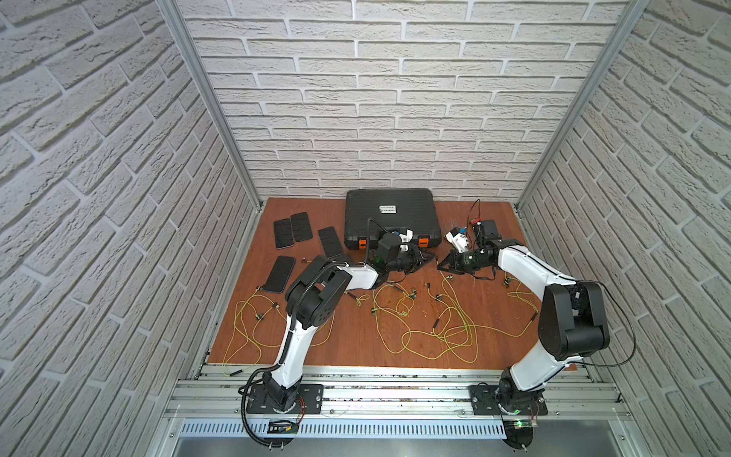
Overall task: Plug wired earphones into phones
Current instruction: Pick up the wired earphone from the center of the board.
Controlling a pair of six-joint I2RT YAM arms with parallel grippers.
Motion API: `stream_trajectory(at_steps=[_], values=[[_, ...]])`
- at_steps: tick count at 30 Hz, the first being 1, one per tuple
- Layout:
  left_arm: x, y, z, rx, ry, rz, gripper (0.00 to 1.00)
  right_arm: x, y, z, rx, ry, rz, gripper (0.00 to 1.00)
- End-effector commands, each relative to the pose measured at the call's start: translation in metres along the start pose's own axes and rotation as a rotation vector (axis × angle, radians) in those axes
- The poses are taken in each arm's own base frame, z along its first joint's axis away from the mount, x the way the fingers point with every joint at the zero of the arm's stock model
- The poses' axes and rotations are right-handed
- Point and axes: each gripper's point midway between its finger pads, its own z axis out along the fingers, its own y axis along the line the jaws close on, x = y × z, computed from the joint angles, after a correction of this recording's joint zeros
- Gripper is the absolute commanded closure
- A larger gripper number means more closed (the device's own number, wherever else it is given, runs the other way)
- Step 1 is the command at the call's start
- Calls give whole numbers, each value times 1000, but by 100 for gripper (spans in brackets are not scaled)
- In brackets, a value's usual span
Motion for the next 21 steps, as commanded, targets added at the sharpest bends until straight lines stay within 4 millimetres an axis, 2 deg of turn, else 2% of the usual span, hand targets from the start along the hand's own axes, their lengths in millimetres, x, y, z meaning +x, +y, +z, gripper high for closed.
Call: stream_trajectory(at_steps=[1,5,12,15,18,21], values=[[-6,-6,0,43,-17,27,81,-2,10,2,-34,0,-31,94],[-5,-5,0,44,-14,27,85,-3,11,1,-37,-5,-35,94],[-5,-5,-1,43,-16,24,99,-4,13,0,-39,-9,-39,93],[-6,-4,-2,41,-17,22,100,-7,15,-7,-59,-30,-37,84],[-7,-5,-4,50,-18,19,100,-16,15,-21,-125,-81,-9,66],[-10,-12,-6,83,-17,16,100,-24,17,-30,-232,-116,45,58]])
